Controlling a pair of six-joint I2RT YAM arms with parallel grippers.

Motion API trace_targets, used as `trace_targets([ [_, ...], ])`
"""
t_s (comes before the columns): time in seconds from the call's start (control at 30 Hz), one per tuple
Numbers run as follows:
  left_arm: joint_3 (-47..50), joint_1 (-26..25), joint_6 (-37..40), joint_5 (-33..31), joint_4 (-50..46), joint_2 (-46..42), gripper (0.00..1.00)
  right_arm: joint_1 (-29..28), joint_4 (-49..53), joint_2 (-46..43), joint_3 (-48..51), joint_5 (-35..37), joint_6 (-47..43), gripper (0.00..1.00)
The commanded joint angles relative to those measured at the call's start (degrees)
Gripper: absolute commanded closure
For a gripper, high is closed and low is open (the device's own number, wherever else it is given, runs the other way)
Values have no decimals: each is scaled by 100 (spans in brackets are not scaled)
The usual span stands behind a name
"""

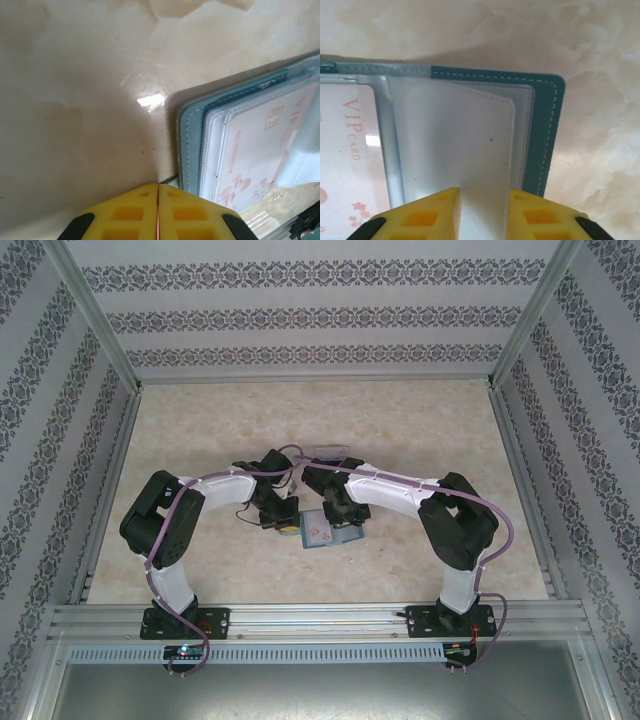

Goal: Take the credit cards out of the card holder

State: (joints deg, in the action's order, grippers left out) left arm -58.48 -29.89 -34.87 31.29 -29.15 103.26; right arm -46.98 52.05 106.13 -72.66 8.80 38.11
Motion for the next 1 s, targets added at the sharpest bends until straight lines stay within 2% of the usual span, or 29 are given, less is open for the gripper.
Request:
trace_targets([
  [0.0, 155, -98, 60, -60, -263, 46, 92, 56, 287, -101, 67, 335, -47, 71],
  [0.5, -251, -166, 57, -88, -459, -8, 92, 86, 502, -297, -58, 428, -75, 69],
  [0.77, -565, -289, 33, -115, -596, -28, 92, 152, 32, -577, 68, -141, -6, 70],
  [0.97, -724, -416, -45, -62, -547, 32, 92, 300, -841, -836, 465, -1046, 165, 72],
])
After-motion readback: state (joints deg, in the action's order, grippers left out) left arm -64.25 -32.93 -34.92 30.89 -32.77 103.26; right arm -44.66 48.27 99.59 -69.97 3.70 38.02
